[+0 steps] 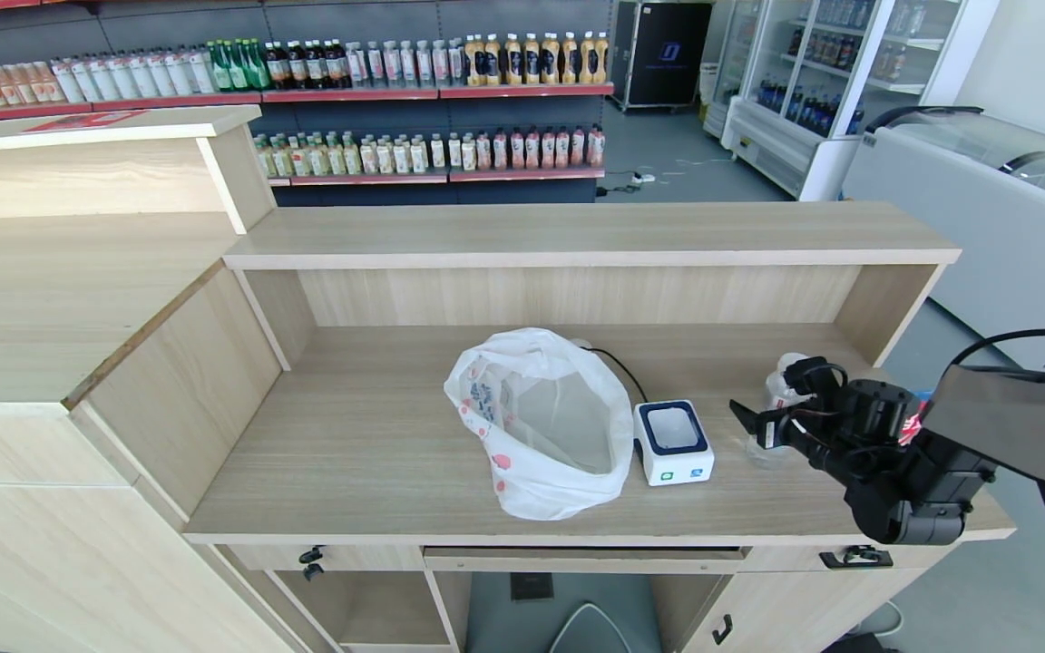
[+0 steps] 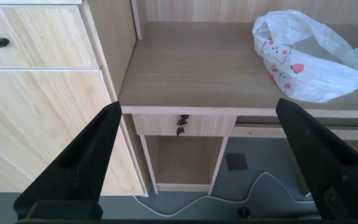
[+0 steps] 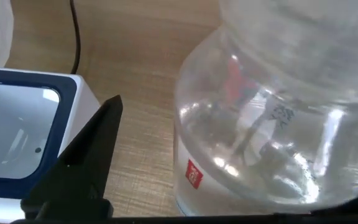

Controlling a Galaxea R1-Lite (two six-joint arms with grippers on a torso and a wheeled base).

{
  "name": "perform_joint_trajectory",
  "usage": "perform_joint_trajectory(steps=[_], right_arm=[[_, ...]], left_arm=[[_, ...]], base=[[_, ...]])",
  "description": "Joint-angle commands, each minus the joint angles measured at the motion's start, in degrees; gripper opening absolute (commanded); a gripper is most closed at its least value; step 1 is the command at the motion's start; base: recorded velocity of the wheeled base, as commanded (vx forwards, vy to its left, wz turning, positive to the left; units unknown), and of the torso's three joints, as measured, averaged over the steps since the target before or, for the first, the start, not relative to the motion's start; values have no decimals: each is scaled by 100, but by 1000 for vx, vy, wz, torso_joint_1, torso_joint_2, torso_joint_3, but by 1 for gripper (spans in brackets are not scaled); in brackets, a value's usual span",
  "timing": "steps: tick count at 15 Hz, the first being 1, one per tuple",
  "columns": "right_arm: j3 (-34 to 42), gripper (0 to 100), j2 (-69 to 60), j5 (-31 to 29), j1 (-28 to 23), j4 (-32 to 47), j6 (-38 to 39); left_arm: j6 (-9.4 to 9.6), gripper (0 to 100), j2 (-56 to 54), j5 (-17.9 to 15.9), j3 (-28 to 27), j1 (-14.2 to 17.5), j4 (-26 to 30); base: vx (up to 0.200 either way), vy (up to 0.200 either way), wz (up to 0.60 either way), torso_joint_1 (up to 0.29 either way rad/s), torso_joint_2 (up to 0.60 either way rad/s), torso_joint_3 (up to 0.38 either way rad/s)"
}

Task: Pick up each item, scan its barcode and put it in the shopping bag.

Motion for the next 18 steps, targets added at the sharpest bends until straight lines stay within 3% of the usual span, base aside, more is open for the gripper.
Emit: perform_joint_trajectory(steps=[1,12,15,18], right_arm=[[-14,0,-12,2,-5,-2,-13],[188,0,-205,2,-49,42,172],[575,0,-1190,37,-22,631,1086],[1040,0,-2482,634,-5,1484,1710]], left_arm=[[-1,100,-2,4,0,1,-5],[-1,100,-2,4,0,1,-5],[-1,100,-2,4,0,1,4],[-1,100,-2,4,0,1,4]], base=[[0,0,0,0,0,0],[0,0,0,0,0,0],[0,0,0,0,0,0],[0,0,0,0,0,0]])
